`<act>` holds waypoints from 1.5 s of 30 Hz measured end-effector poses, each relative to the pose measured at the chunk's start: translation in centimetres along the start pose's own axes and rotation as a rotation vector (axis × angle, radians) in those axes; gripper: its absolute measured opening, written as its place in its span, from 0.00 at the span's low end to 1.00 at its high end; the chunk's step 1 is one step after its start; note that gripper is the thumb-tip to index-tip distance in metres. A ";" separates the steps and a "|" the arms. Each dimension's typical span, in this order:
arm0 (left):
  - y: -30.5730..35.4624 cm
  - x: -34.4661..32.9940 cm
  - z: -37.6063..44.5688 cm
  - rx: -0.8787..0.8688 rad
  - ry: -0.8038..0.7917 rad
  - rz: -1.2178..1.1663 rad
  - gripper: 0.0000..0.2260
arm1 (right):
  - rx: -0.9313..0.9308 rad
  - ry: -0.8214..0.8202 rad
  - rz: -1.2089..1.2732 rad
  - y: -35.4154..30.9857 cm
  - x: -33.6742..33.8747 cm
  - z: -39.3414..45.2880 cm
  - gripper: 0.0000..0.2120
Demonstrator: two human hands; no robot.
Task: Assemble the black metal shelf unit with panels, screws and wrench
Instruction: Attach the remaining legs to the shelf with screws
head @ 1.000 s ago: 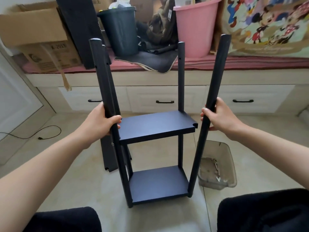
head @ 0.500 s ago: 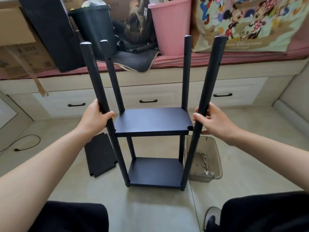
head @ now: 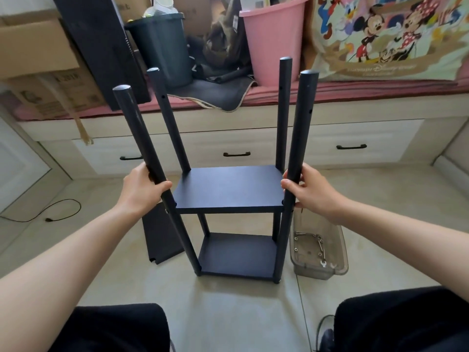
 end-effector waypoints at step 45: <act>4.1 -18.4 -0.8 -0.370 -0.643 0.893 0.46 | 0.028 -0.136 -0.373 1.5 0.7 1.1 0.05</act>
Point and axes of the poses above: each hand's wrist, its own z-axis towards the middle knuckle, its own x-axis out of the back of the hand, y = z × x, the point moved 3 cm from there along z, towards the middle knuckle, and after that the axes turned 9 degrees about -y, right-handed, at the moved point
